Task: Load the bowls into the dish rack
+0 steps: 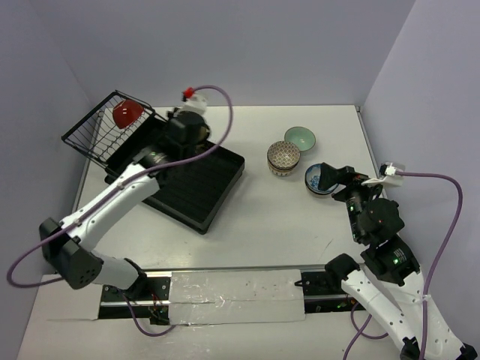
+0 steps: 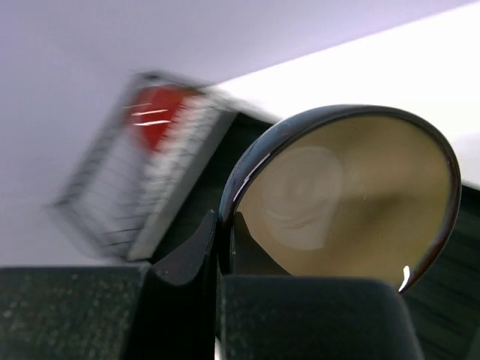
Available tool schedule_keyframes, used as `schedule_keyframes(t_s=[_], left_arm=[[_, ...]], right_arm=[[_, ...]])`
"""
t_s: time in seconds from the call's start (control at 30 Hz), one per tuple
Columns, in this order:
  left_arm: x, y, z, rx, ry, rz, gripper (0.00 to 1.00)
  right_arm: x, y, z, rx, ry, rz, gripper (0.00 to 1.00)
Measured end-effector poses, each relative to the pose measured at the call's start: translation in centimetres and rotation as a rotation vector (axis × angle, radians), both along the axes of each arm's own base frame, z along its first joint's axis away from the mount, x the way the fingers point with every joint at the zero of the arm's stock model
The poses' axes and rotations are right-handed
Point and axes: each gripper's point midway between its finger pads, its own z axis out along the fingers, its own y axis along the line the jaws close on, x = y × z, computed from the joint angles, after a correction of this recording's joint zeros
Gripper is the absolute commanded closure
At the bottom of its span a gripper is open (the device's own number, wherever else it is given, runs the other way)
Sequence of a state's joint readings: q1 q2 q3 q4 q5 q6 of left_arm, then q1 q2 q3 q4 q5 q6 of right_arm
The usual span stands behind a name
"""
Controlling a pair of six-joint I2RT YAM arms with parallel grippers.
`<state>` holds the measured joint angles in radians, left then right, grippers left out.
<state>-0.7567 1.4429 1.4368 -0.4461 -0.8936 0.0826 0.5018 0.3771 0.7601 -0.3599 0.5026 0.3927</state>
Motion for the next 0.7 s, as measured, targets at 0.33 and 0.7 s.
schedule_keyframes(t_s=[0.33, 0.7], left_arm=[[3.0, 18.4, 4.0, 0.366, -0.105, 0.292, 1.00], [6.9, 26.7, 2.9, 0.615, -0.053, 0.420, 1.00]], right_arm=[[-0.1, 0.9, 0.0, 0.003, 0.000, 0.050, 0.00], [-0.4, 1.3, -0.1, 0.009, -0.011, 0.069, 0.00]])
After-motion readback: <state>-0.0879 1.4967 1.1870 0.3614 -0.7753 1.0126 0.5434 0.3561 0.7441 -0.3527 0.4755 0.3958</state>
